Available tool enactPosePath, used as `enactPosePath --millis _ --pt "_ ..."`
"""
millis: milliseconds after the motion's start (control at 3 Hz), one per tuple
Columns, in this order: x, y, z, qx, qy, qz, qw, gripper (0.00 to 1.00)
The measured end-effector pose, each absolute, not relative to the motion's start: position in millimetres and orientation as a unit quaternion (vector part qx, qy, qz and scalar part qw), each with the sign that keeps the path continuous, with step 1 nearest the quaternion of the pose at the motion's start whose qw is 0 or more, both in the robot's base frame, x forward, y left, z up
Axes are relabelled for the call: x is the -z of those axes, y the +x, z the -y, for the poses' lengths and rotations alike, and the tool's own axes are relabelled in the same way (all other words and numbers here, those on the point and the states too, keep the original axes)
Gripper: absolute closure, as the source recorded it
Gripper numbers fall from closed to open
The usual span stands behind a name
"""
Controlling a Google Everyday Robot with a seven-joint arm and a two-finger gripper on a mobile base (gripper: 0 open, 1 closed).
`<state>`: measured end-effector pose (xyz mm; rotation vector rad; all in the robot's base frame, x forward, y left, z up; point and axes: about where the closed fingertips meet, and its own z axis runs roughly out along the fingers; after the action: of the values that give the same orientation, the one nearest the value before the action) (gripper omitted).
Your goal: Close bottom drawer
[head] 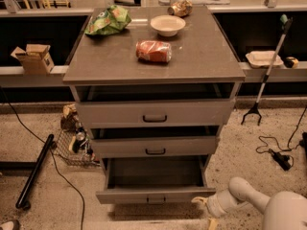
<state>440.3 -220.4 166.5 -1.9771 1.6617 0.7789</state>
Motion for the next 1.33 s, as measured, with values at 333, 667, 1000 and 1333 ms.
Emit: enactPosePath --millis 333,667,1000,1333 --pt "-169.5 454.4 220.3 -0.271 -0.720 -0.593 0.238 0.41" --pt "-168.7 473.7 220.6 -0.261 -0.719 -0.591 0.255 0.65" --pt "-162.1 496.4 221.3 -0.253 -0.716 -0.597 0.260 0.87" --pt "-158.4 519.2 225.8 -0.237 -0.711 -0.607 0.264 1.00"
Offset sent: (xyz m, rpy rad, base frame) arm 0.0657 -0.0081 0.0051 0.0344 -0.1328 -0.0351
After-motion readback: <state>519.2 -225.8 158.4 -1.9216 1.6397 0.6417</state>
